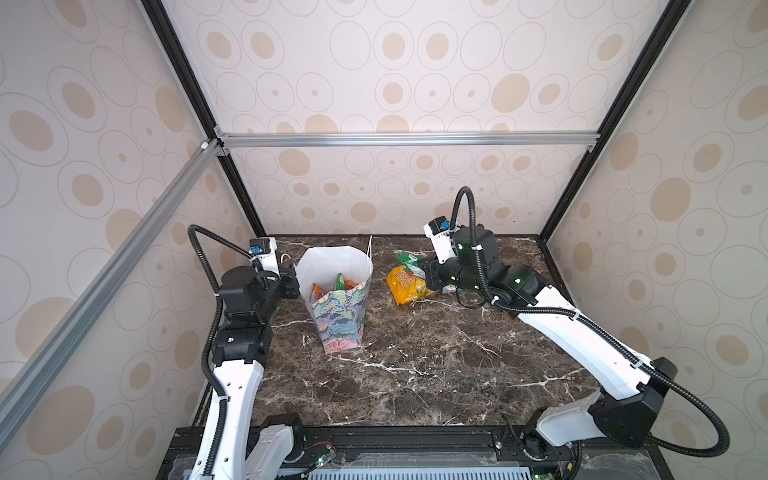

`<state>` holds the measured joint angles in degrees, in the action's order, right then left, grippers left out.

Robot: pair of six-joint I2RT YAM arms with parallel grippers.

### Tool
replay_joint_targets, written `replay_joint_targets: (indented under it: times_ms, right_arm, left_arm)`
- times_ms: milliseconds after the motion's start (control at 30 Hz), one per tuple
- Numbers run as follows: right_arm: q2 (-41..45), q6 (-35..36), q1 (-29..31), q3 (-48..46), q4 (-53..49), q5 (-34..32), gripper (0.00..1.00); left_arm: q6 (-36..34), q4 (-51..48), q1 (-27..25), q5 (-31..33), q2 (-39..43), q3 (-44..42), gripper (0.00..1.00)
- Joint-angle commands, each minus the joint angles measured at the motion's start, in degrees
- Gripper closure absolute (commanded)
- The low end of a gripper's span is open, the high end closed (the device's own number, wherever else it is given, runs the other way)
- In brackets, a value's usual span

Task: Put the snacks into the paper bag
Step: 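Lift the green Spring Tea packet with the right gripper, then carry the green packet with the right gripper over the bag opening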

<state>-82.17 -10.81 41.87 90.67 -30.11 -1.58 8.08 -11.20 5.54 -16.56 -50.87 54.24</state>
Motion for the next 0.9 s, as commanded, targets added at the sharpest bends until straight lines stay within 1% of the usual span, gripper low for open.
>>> replay_joint_targets:
  times_ms: [0,167,333,433,633,867]
  right_arm:
    - [-0.2,3.3,-0.3,4.7,-1.6,-2.0,1.00]
    - [-1.7,4.9,-0.2,9.6,-2.2,-1.9,1.00]
    - [-4.1,5.9,-0.3,16.7,-4.3,-1.2,1.00]
    - [-5.4,6.0,-0.2,19.8,-4.1,0.6,1.00]
    - [-10.0,5.3,0.0,29.2,-7.0,5.1,1.00]
    - [-13.7,6.4,3.0,36.9,-8.0,7.6,1.00]
  left_arm:
    - [-0.5,0.9,0.5,0.1,0.6,0.0,1.00]
    - [-0.3,1.2,0.5,-0.8,1.1,0.1,1.00]
    - [-0.2,1.4,0.5,-0.4,1.7,-0.2,1.00]
    - [-0.1,1.4,0.5,-0.8,1.3,-0.1,1.00]
    - [-0.1,1.2,0.5,-0.7,1.3,-0.1,1.00]
    - [0.1,1.1,0.5,-1.0,0.8,-0.1,1.00]
